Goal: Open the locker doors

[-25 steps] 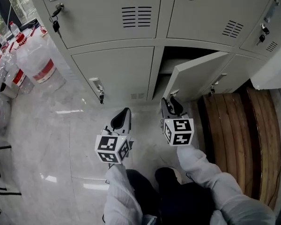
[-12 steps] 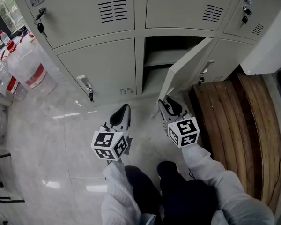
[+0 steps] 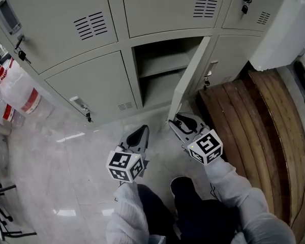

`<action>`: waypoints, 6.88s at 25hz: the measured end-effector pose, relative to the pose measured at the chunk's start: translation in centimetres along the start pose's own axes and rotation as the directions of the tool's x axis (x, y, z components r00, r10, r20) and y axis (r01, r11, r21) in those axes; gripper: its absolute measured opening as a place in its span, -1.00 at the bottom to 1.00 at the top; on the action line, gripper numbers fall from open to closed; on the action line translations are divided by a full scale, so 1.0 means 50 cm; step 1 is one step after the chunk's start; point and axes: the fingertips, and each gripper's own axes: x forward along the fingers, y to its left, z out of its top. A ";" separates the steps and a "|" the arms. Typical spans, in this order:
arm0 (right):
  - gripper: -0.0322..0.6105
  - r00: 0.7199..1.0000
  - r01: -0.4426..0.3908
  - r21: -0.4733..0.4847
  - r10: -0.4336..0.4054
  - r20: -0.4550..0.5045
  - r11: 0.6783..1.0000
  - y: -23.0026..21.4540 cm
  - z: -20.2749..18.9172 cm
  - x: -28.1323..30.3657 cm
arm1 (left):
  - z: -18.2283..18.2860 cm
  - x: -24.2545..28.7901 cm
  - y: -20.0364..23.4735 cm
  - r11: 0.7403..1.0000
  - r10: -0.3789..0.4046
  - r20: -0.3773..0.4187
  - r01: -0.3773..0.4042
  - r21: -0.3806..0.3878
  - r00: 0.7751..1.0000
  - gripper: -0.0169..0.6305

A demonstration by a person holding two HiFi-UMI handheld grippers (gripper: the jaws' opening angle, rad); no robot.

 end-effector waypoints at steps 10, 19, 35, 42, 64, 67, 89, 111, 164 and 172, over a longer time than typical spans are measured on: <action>-0.55 0.994 -0.113 -0.019 0.113 -0.001 0.993 -0.014 -0.016 -0.062 | -0.030 0.051 -0.037 0.998 -0.066 -0.030 0.066 -0.003 0.997 -0.91; -0.55 0.972 -0.237 -0.039 0.236 -0.014 0.971 -0.041 -0.036 -0.136 | -0.044 0.061 -0.044 0.997 -0.076 -0.057 0.076 0.006 0.995 -0.91; -0.54 0.915 -0.398 -0.060 0.391 -0.098 0.916 -0.109 -0.065 -0.237 | -0.084 0.081 -0.029 0.997 -0.076 -0.100 0.075 -0.016 0.992 -0.91; -0.53 0.888 -0.452 -0.048 0.444 -0.119 0.891 -0.141 -0.074 -0.270 | -0.087 0.078 -0.015 0.997 -0.072 -0.102 0.071 -0.021 0.992 -0.91; -0.50 0.937 -0.337 0.009 0.336 -0.098 0.942 -0.212 -0.094 -0.323 | -0.095 0.131 -0.072 0.990 -0.140 -0.116 0.141 -0.007 0.983 -0.91; -0.50 0.957 -0.275 0.011 0.275 -0.092 0.961 -0.217 -0.095 -0.326 | -0.088 0.146 -0.100 0.985 -0.171 -0.104 0.171 -0.009 0.980 -0.91; -0.49 0.949 0.303 0.109 -0.311 0.061 0.947 -0.144 -0.024 -0.408 | -0.045 0.147 -0.217 0.963 -0.264 -0.042 0.265 0.045 0.964 -0.91; -0.49 0.970 -0.214 0.060 0.205 0.134 0.975 0.156 0.107 0.048 | 0.049 -0.223 0.142 0.965 0.259 0.094 -0.262 0.017 0.961 -0.91; -0.49 0.994 -0.110 0.044 0.109 0.016 0.993 0.406 0.162 0.621 | 0.020 -0.528 0.350 0.729 0.676 0.170 -0.618 -0.293 0.717 -0.91; -0.49 0.995 0.091 0.110 -0.093 0.018 0.990 0.402 0.164 0.631 | 0.033 -0.549 0.338 0.738 0.669 0.197 -0.606 -0.297 0.717 -0.91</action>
